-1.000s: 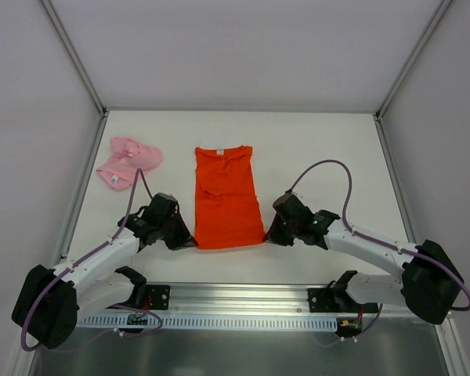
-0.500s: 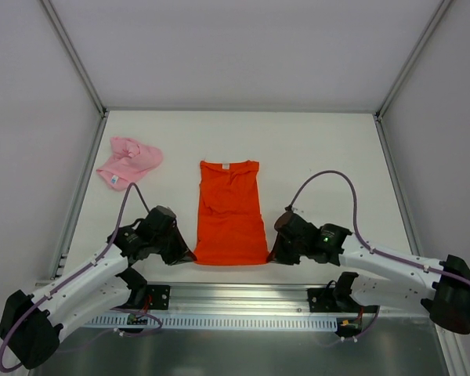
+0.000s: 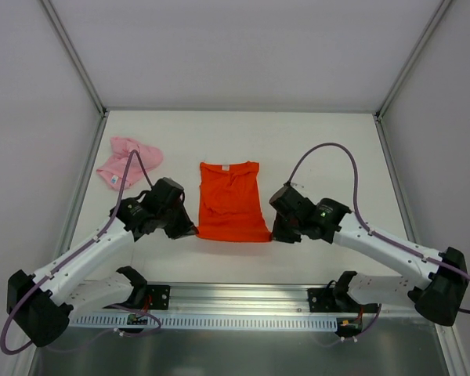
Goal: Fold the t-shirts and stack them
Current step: Fold the long partially folded tshirt into a neat square
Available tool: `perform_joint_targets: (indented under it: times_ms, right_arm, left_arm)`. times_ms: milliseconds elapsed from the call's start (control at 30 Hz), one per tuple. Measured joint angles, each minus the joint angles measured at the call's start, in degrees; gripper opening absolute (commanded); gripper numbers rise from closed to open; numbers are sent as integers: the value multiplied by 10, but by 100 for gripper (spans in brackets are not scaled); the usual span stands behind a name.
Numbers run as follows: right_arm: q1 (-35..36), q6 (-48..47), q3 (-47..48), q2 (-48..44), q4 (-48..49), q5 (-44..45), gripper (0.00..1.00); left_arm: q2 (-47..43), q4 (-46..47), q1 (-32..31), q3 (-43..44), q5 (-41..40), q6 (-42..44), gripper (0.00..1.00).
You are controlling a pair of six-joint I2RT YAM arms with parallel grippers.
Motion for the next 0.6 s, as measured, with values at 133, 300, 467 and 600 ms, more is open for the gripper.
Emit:
perform_joint_targets:
  times_ms: [133, 300, 467, 600]
  right_arm:
    - [-37, -35, 36, 22, -7, -1, 1]
    - [-70, -82, 87, 64, -6, -9, 1]
    - [-103, -130, 152, 113, -17, -9, 1]
    - [-123, -159, 194, 140, -33, -7, 1]
  left_arm:
    - [27, 5, 25, 21, 1, 17, 0]
    - [64, 20, 77, 54, 14, 45, 0]
    - [125, 27, 100, 117, 17, 79, 0]
    - [165, 27, 108, 166, 18, 101, 0]
